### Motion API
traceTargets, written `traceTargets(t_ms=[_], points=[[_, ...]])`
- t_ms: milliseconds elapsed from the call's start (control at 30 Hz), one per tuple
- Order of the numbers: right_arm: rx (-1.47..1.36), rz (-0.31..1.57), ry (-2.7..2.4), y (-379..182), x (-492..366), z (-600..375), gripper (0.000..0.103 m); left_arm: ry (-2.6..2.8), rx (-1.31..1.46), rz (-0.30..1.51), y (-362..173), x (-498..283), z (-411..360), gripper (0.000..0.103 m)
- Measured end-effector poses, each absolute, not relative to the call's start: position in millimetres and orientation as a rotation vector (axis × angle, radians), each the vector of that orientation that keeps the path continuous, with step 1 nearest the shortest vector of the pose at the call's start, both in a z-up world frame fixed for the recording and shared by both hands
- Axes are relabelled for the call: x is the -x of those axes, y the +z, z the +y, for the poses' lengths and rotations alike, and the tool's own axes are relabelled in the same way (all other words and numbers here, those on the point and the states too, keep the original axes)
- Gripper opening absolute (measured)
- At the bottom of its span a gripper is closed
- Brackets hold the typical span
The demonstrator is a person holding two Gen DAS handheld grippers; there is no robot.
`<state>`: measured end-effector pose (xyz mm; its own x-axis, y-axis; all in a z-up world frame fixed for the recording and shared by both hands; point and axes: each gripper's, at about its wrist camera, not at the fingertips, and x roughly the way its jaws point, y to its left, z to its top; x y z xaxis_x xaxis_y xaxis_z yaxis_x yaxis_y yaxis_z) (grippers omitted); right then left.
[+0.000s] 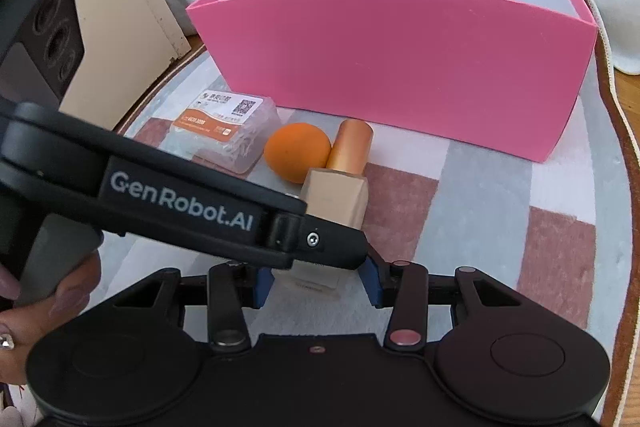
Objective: Organize objects
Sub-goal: 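Lower the left tool onto the foundation bottle and close around it, then lift the bottle with the left tool into the pink box and release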
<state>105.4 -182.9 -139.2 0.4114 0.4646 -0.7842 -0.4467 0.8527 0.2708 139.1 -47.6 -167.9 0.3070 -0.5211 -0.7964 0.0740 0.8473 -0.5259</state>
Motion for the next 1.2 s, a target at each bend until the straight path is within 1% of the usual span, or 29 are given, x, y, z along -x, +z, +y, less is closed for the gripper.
traceTargets(t_ms=[100,167,367,467,600,800,1000,1200], points=[[0.001,0.97,0.594,-140.1,-103.9,-183.2,0.05,-0.418,0.41,1.191,-165.7,-137.9,-49.9,0.046],[0.001,0.974,0.582,-137.3,-104.0,-183.4,0.046,-0.425,0.399,1.183,-162.6,-133.8,-51.8,0.045],[0.014,0.977,0.59,-121.3,-88.0,-191.8,0.045,-0.462,0.35,1.169,-147.5,-112.6,-59.1,0.045],[0.035,0.955,0.597,-112.1,-78.6,-193.5,0.042,-0.466,0.306,1.18,-137.5,-104.1,-59.1,0.045],[0.091,0.878,0.644,-93.7,-59.8,-188.8,0.041,-0.463,0.237,1.152,-112.6,-89.2,-52.9,0.045],[0.082,0.797,0.709,-68.7,-41.5,-178.9,0.041,-0.441,0.215,1.117,-81.5,-68.3,-30.0,0.045],[-0.023,0.806,0.683,-56.0,-33.1,-172.4,0.041,-0.437,0.145,1.115,-58.0,-57.9,-25.8,0.045],[-0.183,0.779,0.623,-38.3,-35.7,-181.4,0.041,-0.477,0.107,1.023,-22.6,-61.8,-28.7,0.044]])
